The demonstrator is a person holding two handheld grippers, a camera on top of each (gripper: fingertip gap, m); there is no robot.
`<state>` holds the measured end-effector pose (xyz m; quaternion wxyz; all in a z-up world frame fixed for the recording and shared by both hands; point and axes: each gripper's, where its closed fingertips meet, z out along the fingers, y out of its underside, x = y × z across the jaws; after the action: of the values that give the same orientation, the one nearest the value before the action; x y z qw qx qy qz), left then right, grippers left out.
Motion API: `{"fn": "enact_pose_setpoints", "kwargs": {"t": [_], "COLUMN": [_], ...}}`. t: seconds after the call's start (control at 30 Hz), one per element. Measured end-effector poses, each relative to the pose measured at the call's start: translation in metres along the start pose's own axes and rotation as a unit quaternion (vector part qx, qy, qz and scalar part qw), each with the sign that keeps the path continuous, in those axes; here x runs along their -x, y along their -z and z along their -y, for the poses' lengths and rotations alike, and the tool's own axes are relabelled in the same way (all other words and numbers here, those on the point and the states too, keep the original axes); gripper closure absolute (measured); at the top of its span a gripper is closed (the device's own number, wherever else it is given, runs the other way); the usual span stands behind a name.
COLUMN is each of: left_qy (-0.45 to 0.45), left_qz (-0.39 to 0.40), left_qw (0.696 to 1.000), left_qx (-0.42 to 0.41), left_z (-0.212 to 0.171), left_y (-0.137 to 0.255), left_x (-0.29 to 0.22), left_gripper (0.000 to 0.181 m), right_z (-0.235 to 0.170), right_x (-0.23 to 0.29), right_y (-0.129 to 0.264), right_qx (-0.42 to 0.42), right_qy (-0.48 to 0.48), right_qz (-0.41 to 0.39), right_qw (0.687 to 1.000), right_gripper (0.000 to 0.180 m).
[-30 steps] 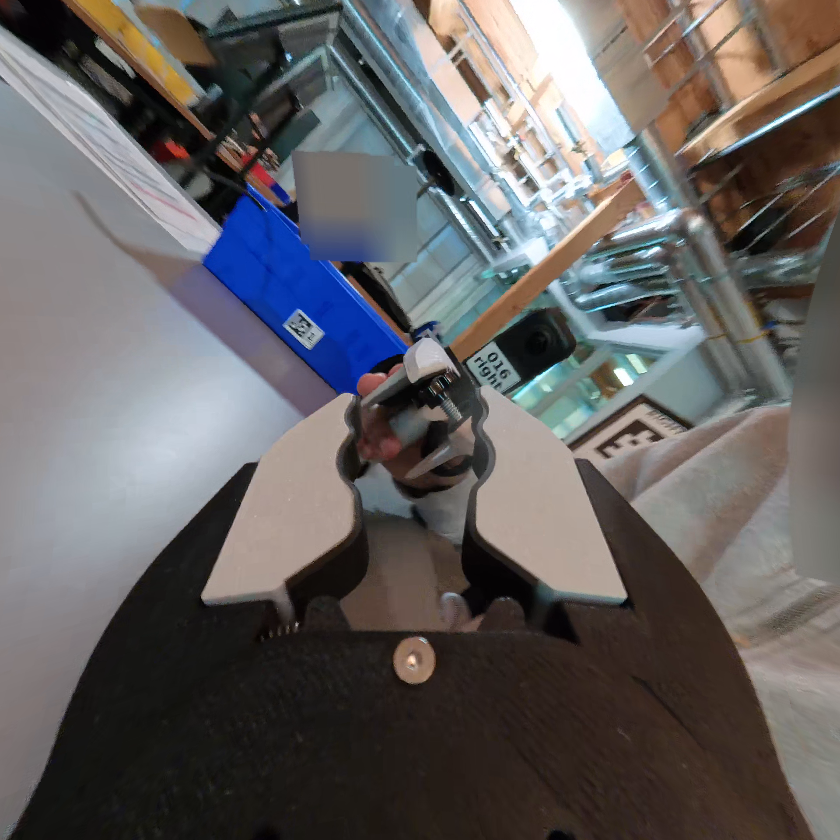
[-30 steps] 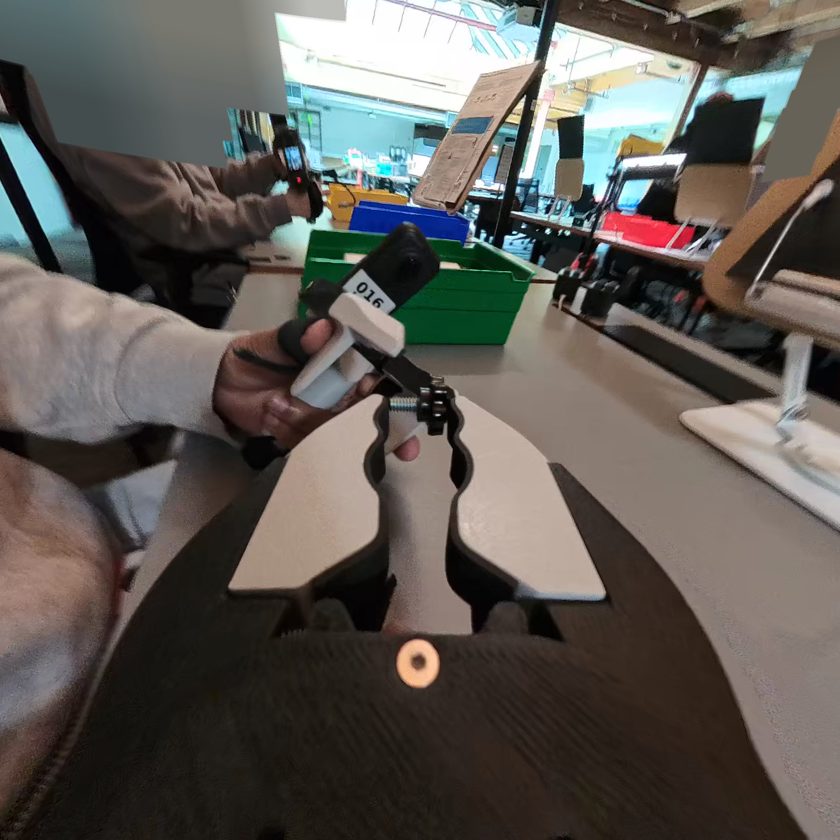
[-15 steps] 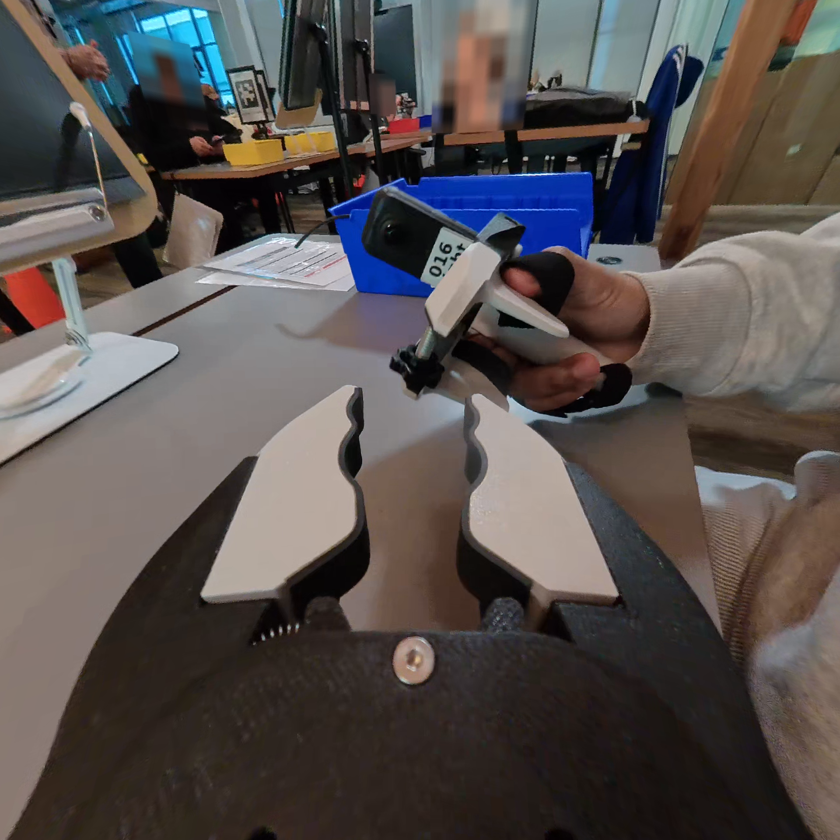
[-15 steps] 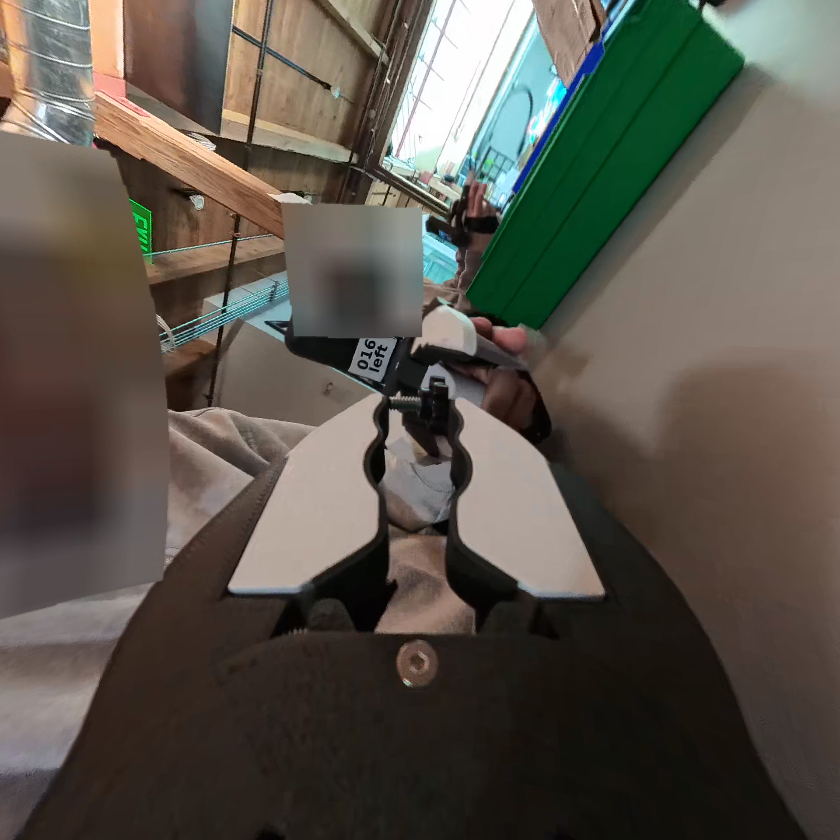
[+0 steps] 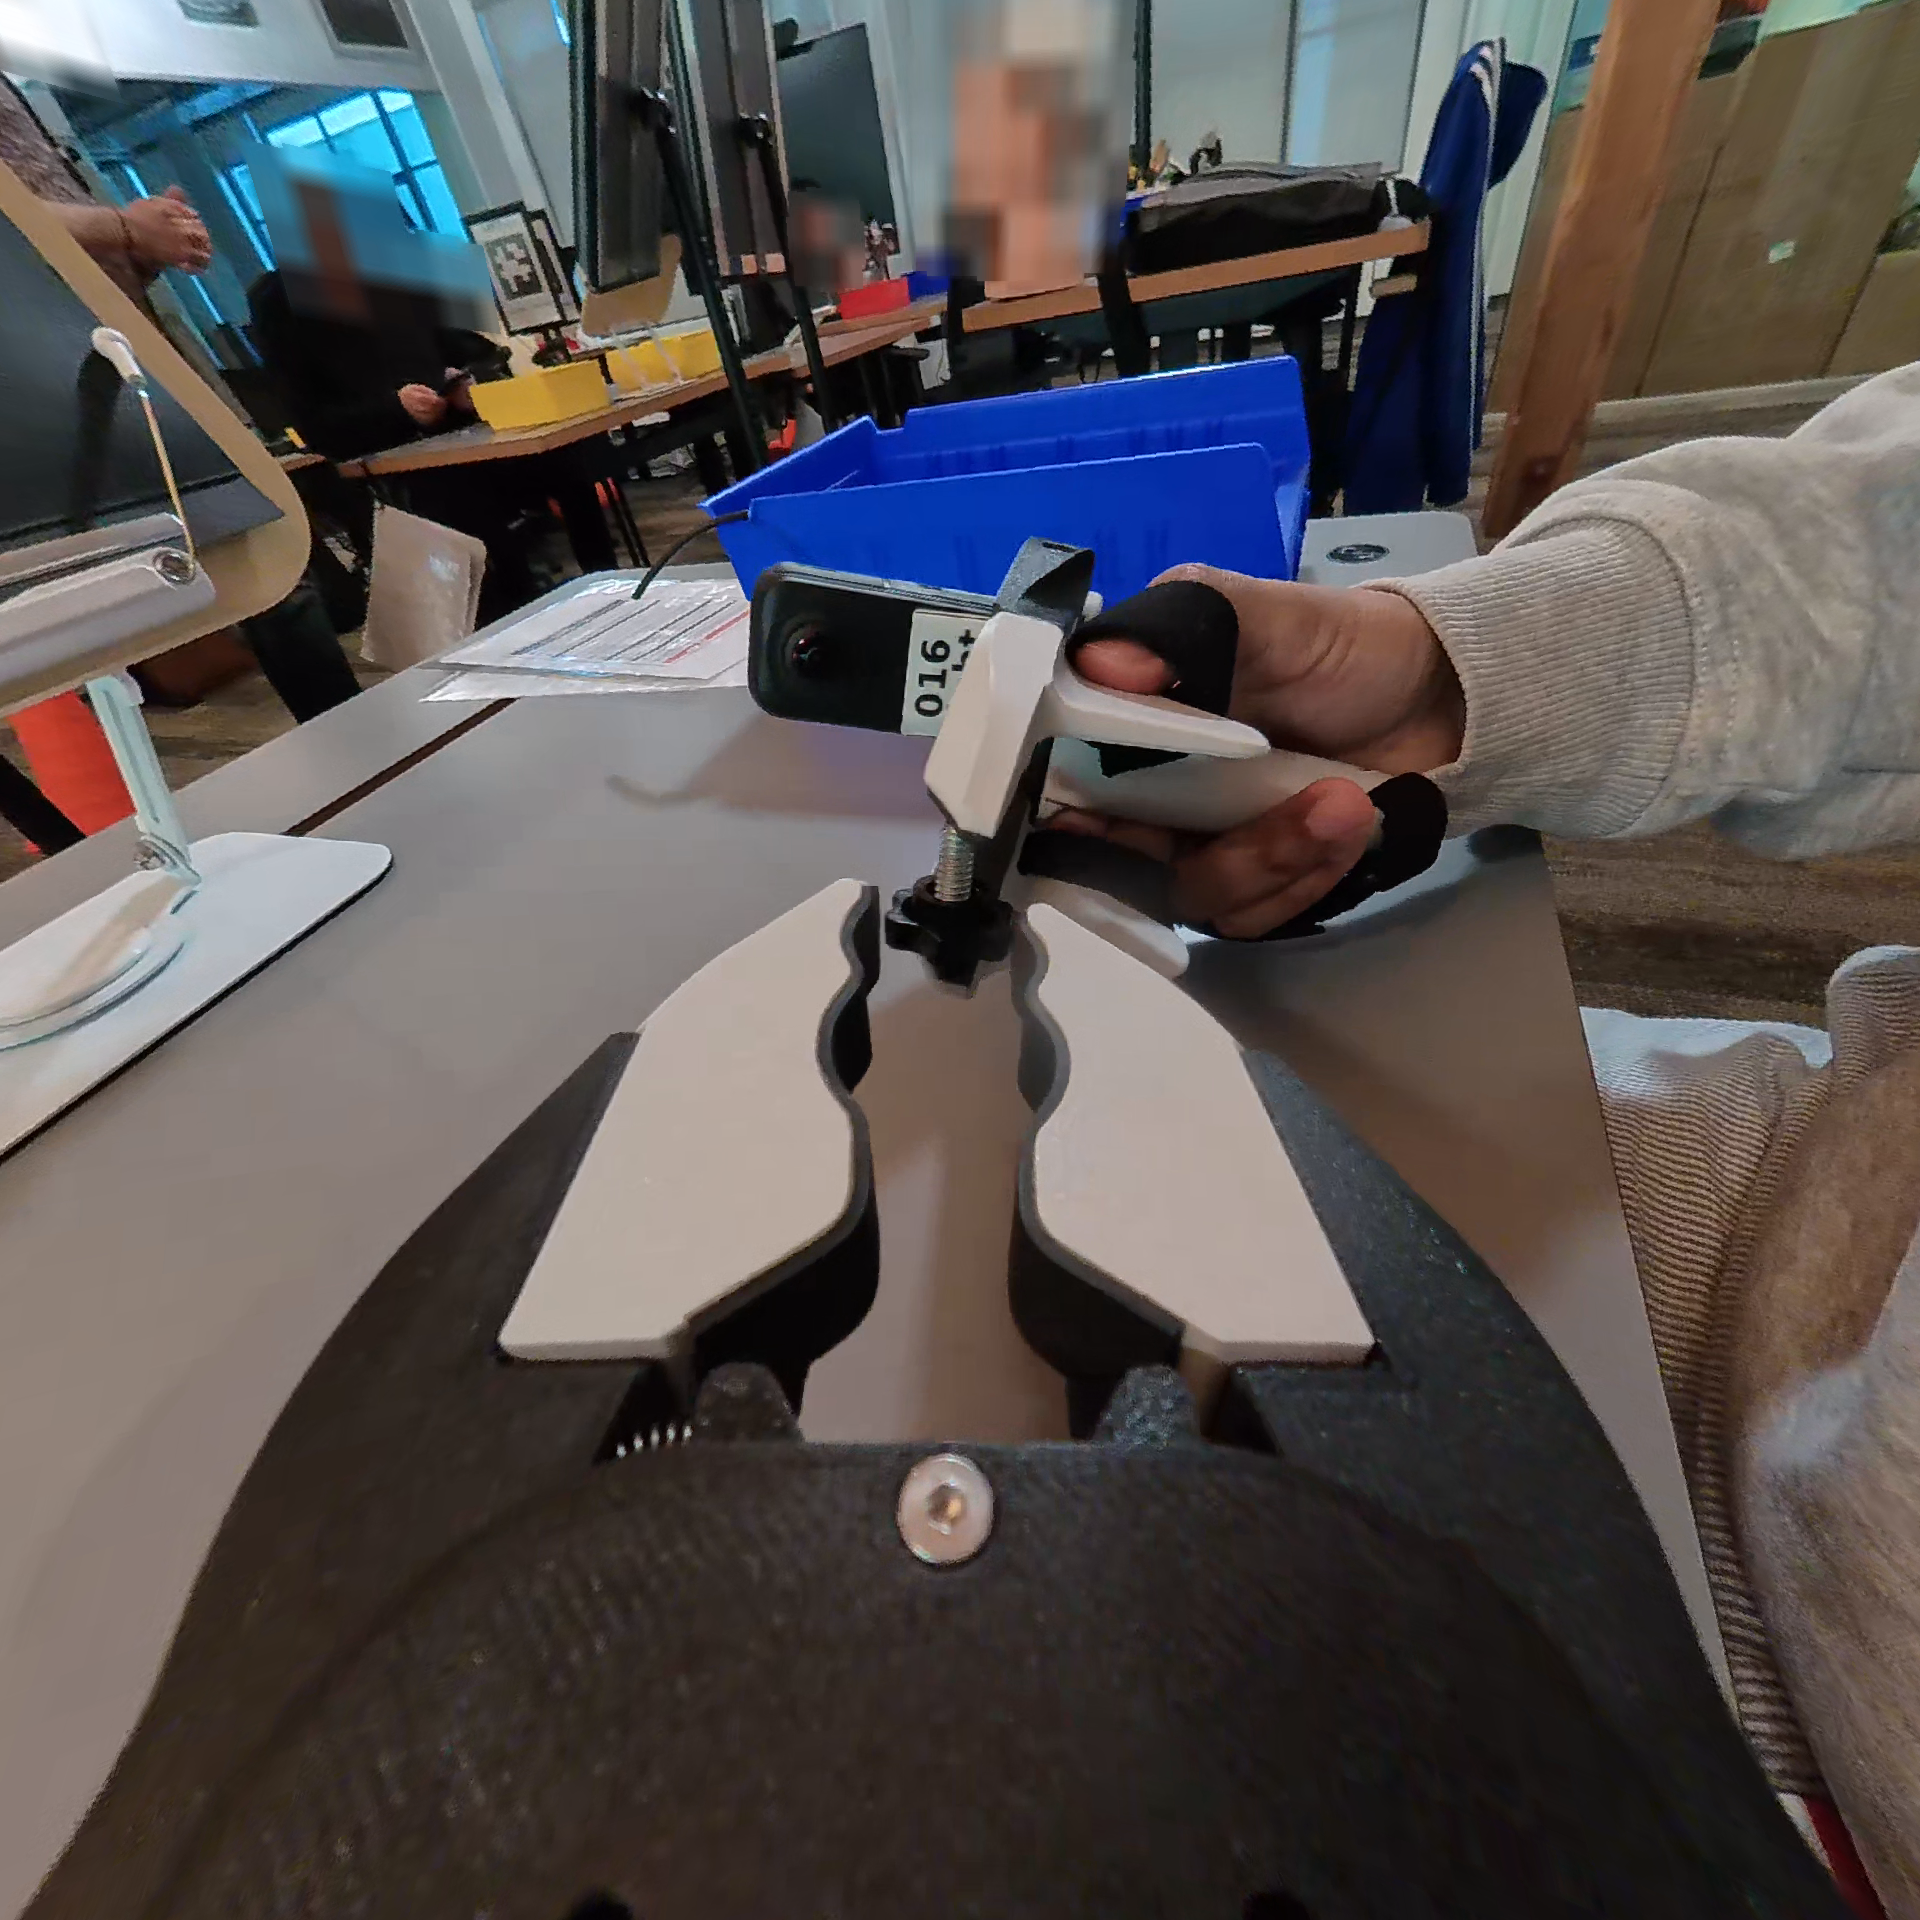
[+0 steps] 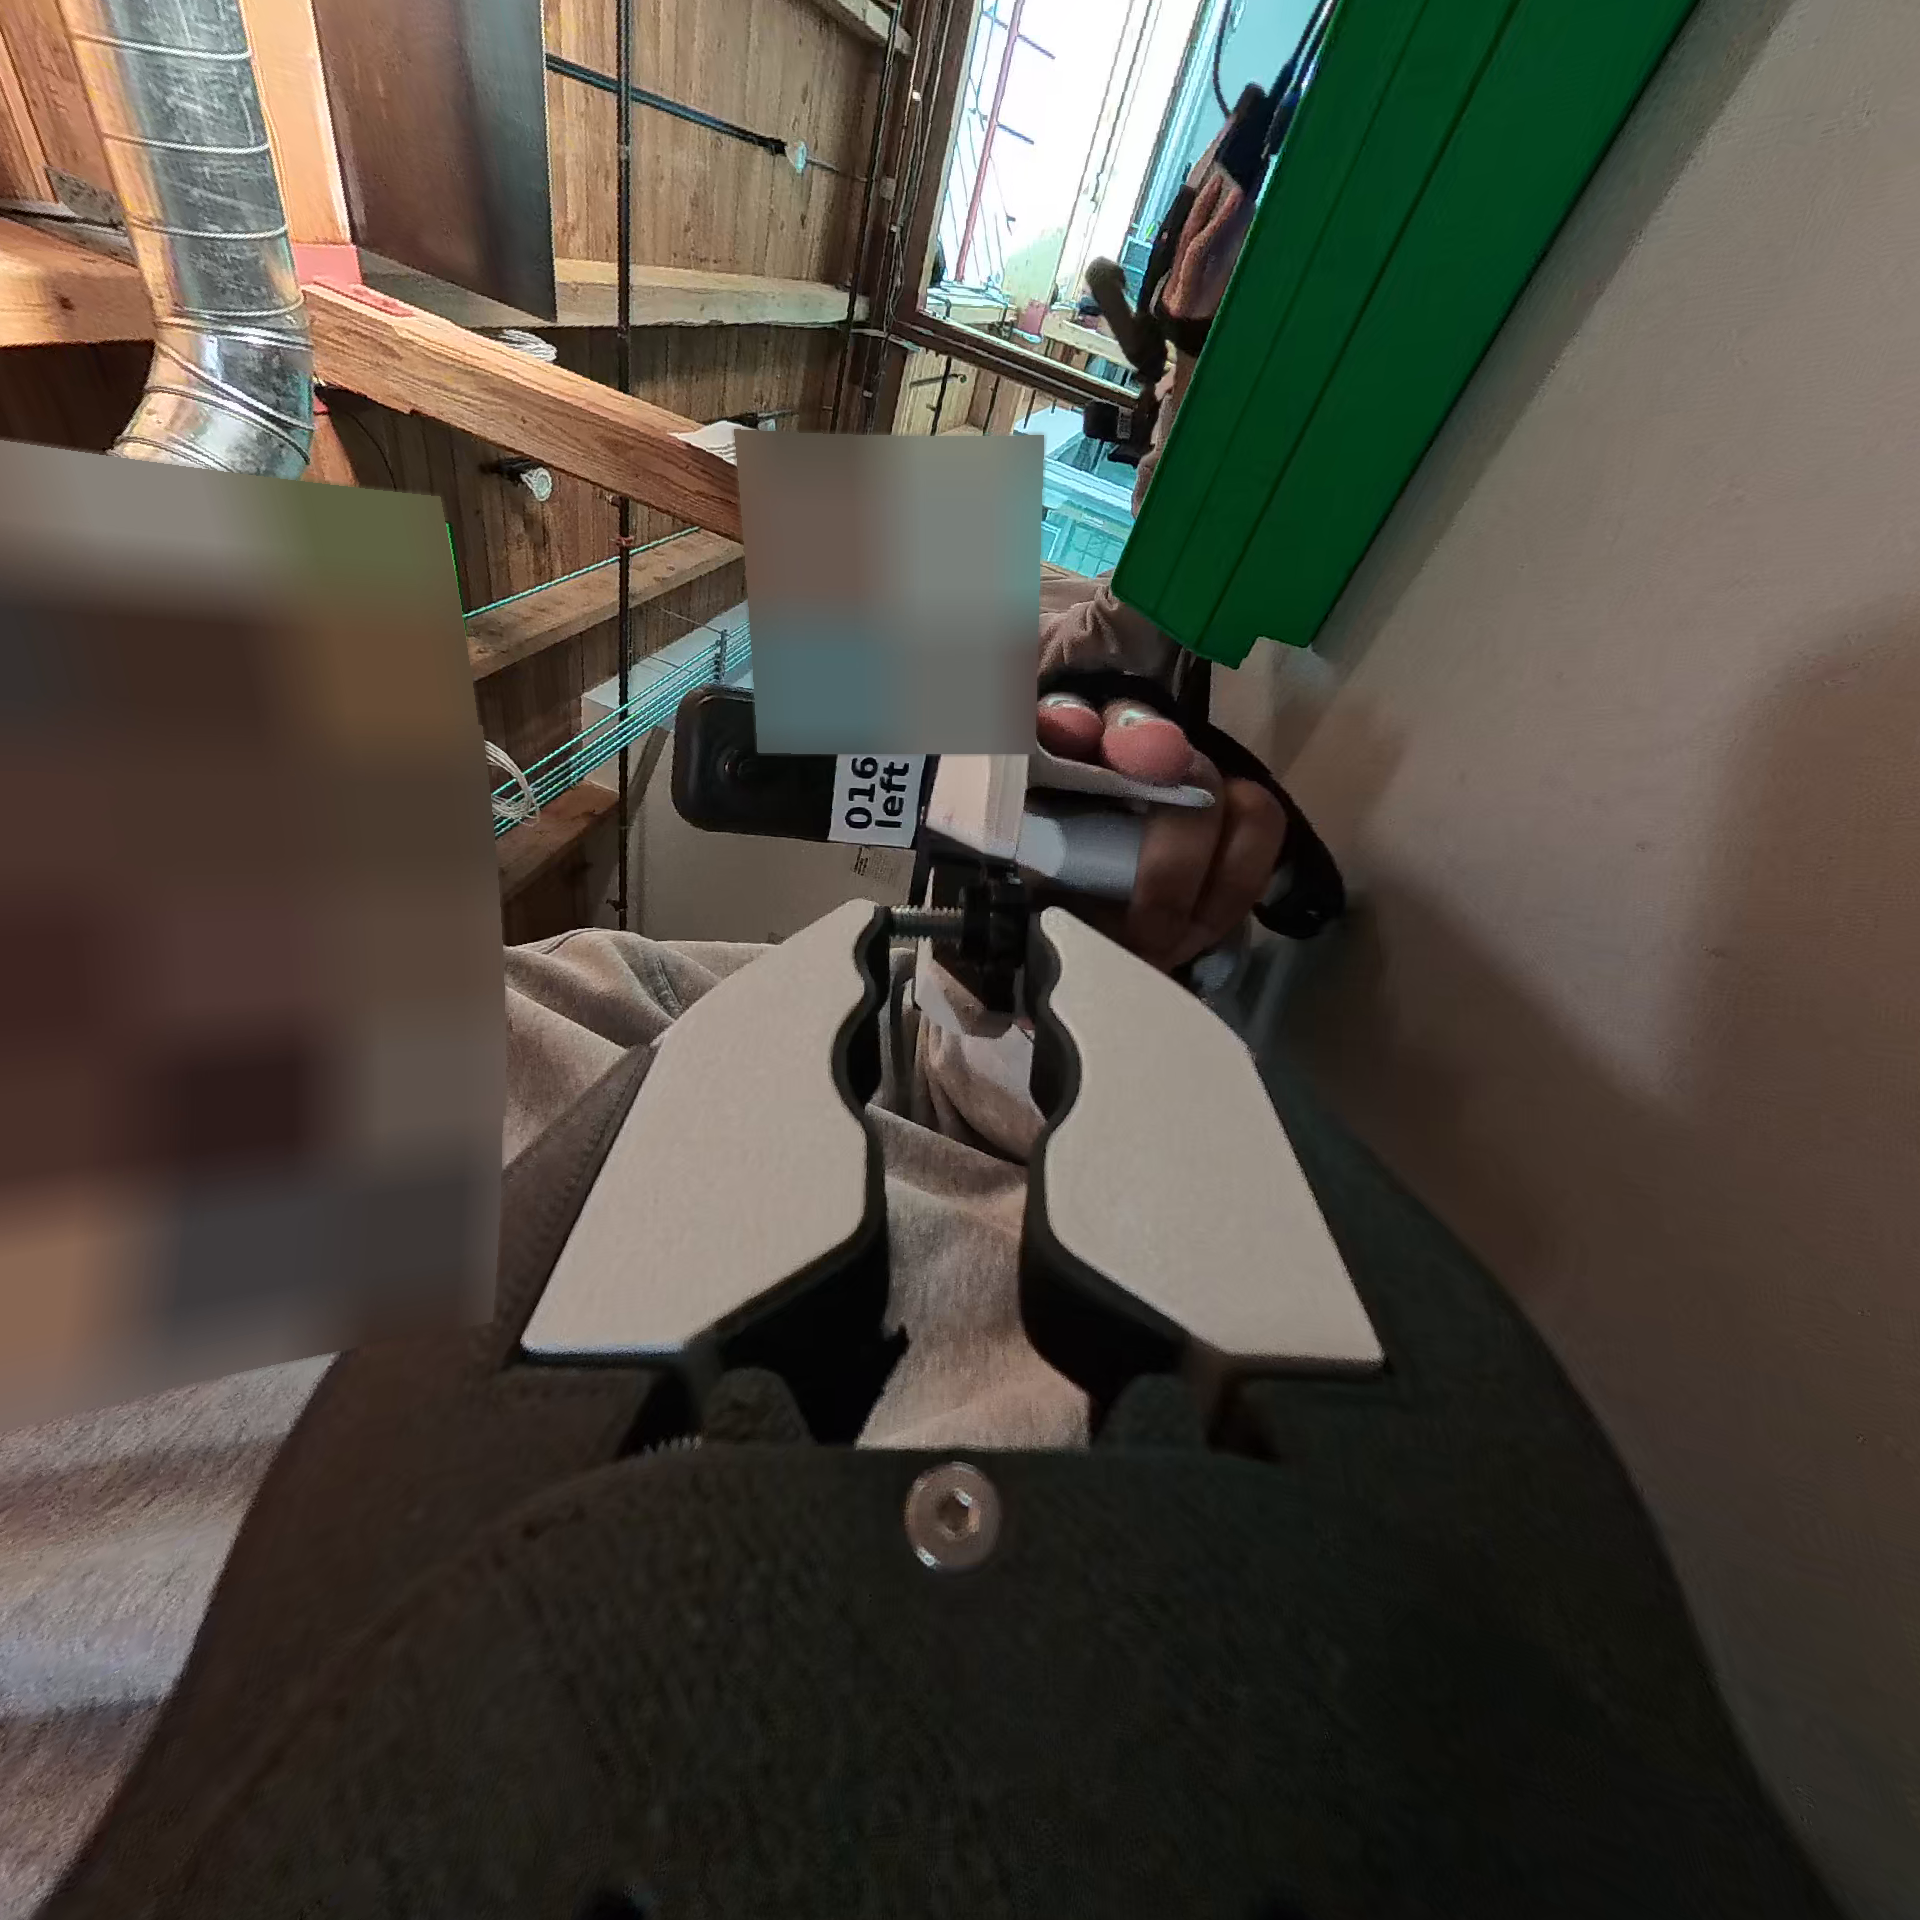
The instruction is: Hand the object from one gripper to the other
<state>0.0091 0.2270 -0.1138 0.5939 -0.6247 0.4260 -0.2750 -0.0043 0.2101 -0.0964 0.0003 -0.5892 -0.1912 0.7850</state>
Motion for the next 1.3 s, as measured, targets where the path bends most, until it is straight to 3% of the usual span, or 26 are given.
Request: {"fn": "enact_pose_setpoints", "kwargs": {"t": [0.17, 0.3, 0.53, 0.67, 0.83, 1.13, 1.3], "left_qy": [0.005, 0.029, 0.170, 0.229, 0.237, 0.235, 0.261], "left_qz": [-0.002, 0.005, -0.027, -0.052, -0.079, -0.111, -0.132], "left_qw": [1.000, 1.000, 0.982, 0.964, 0.960, 0.960, 0.950], "left_qx": [0.003, -0.004, -0.079, -0.121, -0.124, -0.107, -0.110], "left_z": [-0.001, 0.001, 0.016, 0.025, 0.028, 0.025, 0.026], "left_y": [0.000, 0.002, 0.014, 0.022, 0.023, 0.018, 0.018], "left_x": [0.000, 0.007, 0.021, 0.026, 0.021, 0.008, 0.006], "left_gripper": [0.157, 0.158, 0.159, 0.159, 0.159, 0.159, 0.159], "right_z": [0.000, 0.010, 0.027, 0.033, 0.025, 0.018, 0.017], "right_x": [-0.002, -0.007, 0.004, 0.012, 0.010, 0.001, 0.005], "right_y": [-0.001, 0.002, 0.006, 0.007, 0.001, -0.007, -0.006], "right_qx": [0.000, -0.032, -0.074, -0.091, -0.051, -0.002, 0.017], "right_qy": [0.010, 0.060, 0.209, 0.352, 0.506, 0.594, 0.702], "right_qz": [-0.003, -0.033, -0.077, -0.118, -0.164, -0.191, -0.221], "right_qw": [1.000, 0.997, 0.972, 0.924, 0.845, 0.781, 0.676], "right_gripper": [0.155, 0.141, 0.137, 0.140, 0.150, 0.149, 0.154]}}
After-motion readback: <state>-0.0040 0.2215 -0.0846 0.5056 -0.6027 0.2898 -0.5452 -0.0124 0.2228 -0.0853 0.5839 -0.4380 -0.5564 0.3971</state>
